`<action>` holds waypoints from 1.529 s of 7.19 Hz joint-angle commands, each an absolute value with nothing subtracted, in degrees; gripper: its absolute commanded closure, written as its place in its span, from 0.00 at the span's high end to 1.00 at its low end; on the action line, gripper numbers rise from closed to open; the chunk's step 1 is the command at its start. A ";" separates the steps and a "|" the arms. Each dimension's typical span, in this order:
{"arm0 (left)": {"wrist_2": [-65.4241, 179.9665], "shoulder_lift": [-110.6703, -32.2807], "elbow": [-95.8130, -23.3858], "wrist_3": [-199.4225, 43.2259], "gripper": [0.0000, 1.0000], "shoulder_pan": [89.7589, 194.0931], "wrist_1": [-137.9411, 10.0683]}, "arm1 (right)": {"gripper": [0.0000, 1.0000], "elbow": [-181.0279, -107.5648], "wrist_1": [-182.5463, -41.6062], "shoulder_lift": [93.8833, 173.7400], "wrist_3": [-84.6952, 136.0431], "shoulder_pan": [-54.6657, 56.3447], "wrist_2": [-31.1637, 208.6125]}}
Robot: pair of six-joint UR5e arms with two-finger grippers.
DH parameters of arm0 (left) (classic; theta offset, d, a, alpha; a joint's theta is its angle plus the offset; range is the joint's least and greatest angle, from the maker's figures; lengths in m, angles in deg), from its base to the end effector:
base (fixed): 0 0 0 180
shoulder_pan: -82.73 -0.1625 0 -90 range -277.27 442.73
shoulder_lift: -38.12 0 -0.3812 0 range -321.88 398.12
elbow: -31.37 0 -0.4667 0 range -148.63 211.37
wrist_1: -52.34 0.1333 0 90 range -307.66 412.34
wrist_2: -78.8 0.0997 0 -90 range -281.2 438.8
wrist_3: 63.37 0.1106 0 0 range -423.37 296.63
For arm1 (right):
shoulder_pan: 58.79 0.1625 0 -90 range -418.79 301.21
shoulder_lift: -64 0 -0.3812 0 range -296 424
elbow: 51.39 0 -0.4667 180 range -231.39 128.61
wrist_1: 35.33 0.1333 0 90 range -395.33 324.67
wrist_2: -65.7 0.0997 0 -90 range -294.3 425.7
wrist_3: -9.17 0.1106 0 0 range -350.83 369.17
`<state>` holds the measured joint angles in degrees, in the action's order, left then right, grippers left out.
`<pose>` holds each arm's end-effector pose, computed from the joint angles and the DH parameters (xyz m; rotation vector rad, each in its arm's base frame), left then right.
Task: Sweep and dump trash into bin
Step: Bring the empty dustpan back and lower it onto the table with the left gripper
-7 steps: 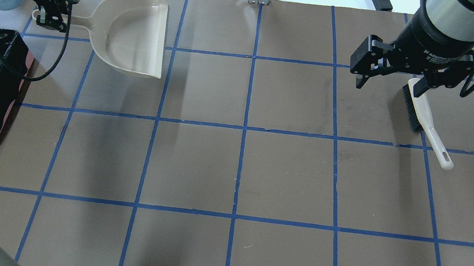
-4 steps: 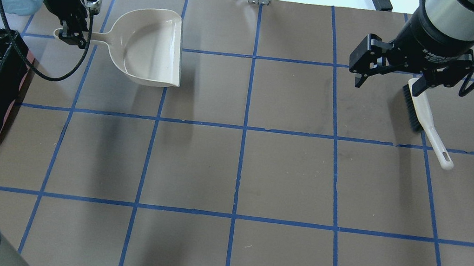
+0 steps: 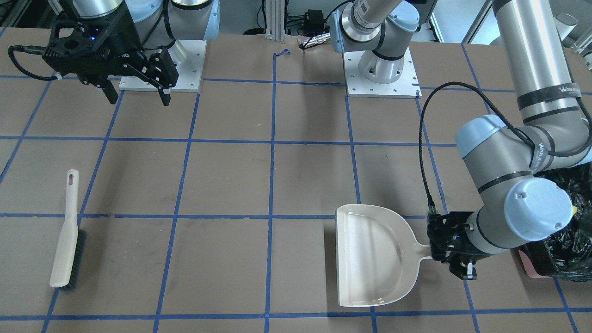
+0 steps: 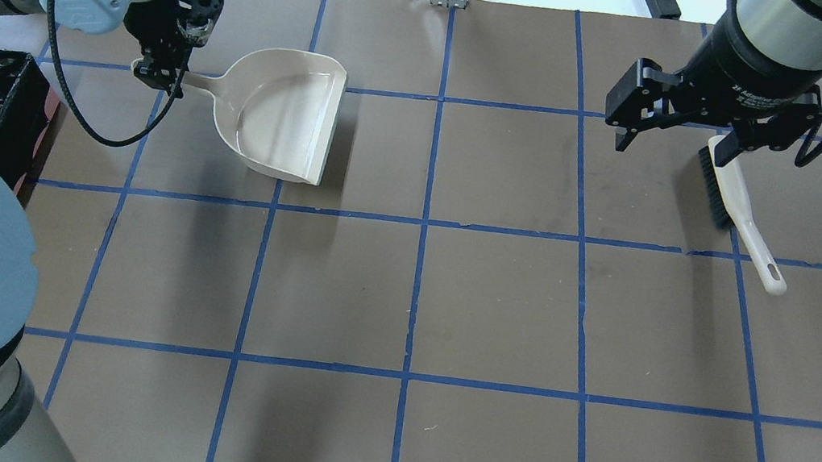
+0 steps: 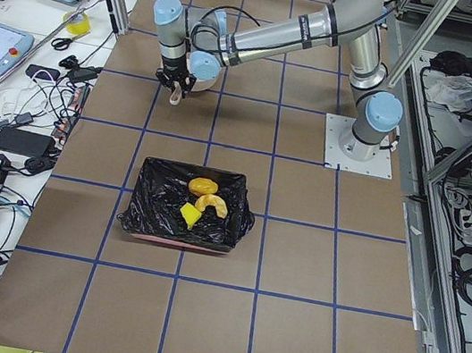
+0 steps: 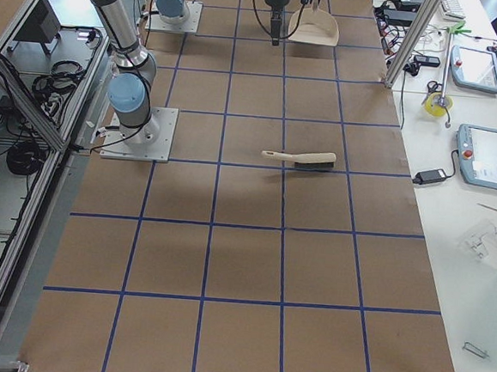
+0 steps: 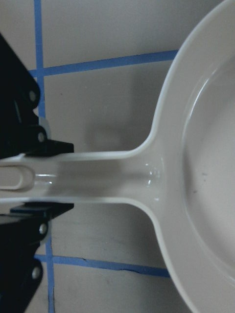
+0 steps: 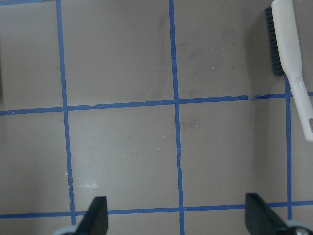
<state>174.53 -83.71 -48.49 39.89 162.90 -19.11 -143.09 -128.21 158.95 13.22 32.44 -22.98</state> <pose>0.0039 -0.7384 0.1985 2.2793 2.1409 0.1778 0.1475 -0.5410 0.4694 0.0746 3.1084 -0.1647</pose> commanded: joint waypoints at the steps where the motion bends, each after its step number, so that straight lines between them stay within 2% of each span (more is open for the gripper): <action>1: 176.27 -85.28 -48.09 40.34 0.00 163.50 -18.67 | 1.00 -143.15 -128.23 159.01 13.22 32.44 -22.98; 5: 176.36 -85.81 -48.17 39.82 0.00 163.50 -18.32 | 1.00 -143.06 -128.23 158.93 13.30 32.44 -22.89; 6: 176.28 -85.89 -48.08 39.47 0.09 163.50 -18.06 | 1.00 -143.06 -128.23 159.01 13.30 32.44 -22.89; 8: 176.01 -86.16 -48.26 39.38 0.35 163.68 -18.06 | 1.00 -143.06 -128.23 159.01 13.30 32.44 -22.89; 9: 176.01 -86.16 -48.17 39.20 0.56 163.85 -18.06 | 1.00 -143.15 -128.23 159.01 13.39 32.44 -22.89; 10: 176.19 -86.07 -48.17 39.11 0.65 163.85 -18.06 | 1.00 -143.06 -128.23 159.01 13.39 32.44 -22.89; 11: 176.01 -85.90 -48.17 39.03 0.69 163.85 -18.06 | 1.00 -143.15 -128.23 159.01 13.39 32.44 -22.89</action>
<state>176.10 -86.05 -48.18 39.15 163.81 -18.06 -143.10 -128.23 159.01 13.38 32.44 -22.89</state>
